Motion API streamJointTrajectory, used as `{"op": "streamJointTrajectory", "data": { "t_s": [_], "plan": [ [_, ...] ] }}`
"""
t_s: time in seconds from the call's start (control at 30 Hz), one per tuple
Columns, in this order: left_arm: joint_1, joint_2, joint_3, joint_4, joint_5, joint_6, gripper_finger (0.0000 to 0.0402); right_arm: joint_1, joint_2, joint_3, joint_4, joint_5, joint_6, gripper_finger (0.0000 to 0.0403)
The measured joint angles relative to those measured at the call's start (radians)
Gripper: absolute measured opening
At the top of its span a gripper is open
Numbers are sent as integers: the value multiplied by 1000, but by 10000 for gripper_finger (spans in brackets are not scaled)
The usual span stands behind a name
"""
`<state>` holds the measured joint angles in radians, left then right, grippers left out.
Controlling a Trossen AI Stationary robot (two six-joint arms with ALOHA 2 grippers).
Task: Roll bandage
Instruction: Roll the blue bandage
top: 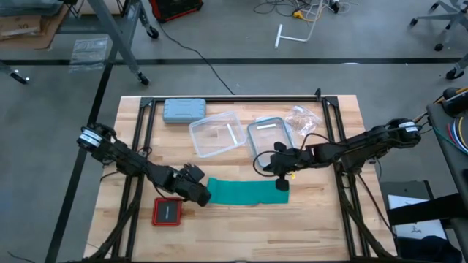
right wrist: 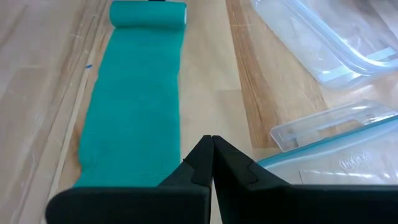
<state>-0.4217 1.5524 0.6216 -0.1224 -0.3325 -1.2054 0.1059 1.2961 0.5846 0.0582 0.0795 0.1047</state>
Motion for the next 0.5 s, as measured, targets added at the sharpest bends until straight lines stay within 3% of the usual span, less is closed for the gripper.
{"op": "streamJointTrajectory", "data": {
  "t_s": [0.5],
  "plan": [
    [12,0,38,43,-14,83,2,0,0,0,0,0,7,2]
  ]
}}
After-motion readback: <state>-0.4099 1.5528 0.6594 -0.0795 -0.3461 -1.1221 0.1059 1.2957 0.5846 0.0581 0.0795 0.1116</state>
